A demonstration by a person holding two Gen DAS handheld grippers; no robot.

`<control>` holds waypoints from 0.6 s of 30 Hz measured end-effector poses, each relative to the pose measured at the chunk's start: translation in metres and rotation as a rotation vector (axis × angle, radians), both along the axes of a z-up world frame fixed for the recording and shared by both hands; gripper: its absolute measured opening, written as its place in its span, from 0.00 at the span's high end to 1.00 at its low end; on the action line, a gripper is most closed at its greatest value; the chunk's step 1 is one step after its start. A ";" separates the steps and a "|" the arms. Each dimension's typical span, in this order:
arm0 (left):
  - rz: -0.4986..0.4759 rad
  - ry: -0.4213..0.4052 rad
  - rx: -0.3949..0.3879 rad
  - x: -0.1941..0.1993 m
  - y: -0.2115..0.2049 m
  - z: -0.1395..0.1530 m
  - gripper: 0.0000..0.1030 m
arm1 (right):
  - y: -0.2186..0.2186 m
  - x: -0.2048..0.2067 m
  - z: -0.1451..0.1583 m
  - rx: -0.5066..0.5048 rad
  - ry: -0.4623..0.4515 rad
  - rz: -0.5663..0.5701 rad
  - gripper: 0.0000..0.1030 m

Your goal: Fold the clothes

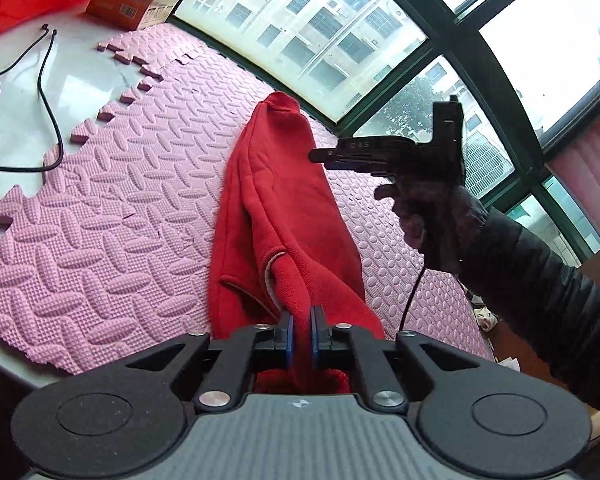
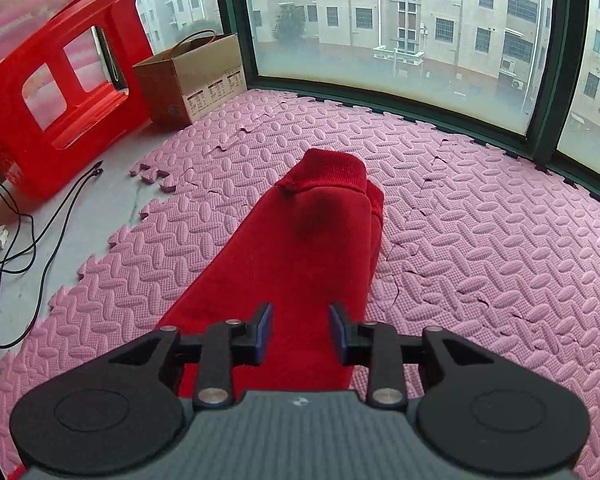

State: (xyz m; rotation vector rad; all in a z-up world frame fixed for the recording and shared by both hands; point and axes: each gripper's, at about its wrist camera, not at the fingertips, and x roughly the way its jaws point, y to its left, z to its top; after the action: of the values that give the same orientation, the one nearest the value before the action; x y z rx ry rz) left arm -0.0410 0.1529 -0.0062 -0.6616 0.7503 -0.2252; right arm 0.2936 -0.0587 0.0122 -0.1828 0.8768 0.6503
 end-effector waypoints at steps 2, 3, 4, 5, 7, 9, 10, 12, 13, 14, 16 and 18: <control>0.004 0.019 0.006 0.000 0.002 -0.003 0.89 | -0.010 -0.018 0.005 0.007 -0.007 0.028 0.68; 0.006 0.024 0.014 0.001 0.002 -0.003 0.87 | -0.016 -0.027 0.007 0.004 -0.011 0.039 0.65; 0.011 0.022 0.016 0.001 0.004 -0.002 0.85 | -0.020 -0.036 0.009 0.001 -0.013 0.052 0.62; 0.016 0.019 0.021 0.001 0.005 0.000 0.82 | -0.025 -0.044 0.012 -0.002 -0.014 0.070 0.62; 0.037 0.002 0.063 0.001 0.007 0.007 0.78 | -0.033 -0.062 0.015 -0.010 -0.021 0.098 0.62; 0.062 -0.010 0.096 0.002 0.010 0.014 0.73 | -0.039 -0.080 0.017 -0.012 -0.021 0.132 0.62; 0.064 -0.018 0.103 0.006 0.011 0.019 0.71 | -0.041 -0.090 0.017 -0.013 -0.025 0.148 0.61; 0.065 -0.035 0.122 0.013 0.010 0.028 0.70 | -0.042 -0.108 0.015 -0.016 -0.025 0.184 0.61; 0.057 -0.043 0.152 0.019 0.007 0.032 0.63 | -0.042 -0.118 0.014 -0.012 -0.029 0.202 0.61; 0.053 -0.054 0.174 0.025 0.004 0.034 0.55 | -0.041 -0.126 0.013 -0.009 -0.028 0.222 0.61; 0.048 -0.043 0.200 0.040 0.000 0.032 0.49 | -0.036 -0.142 0.010 -0.002 -0.033 0.264 0.61; 0.045 -0.014 0.222 0.059 -0.002 0.028 0.49 | -0.031 -0.157 0.008 0.004 -0.044 0.305 0.61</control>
State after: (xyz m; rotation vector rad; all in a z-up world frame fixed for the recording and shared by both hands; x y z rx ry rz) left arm 0.0175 0.1504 0.0215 -0.4652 0.7337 -0.1037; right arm 0.1363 -0.0896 0.0203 -0.3299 0.8123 0.9281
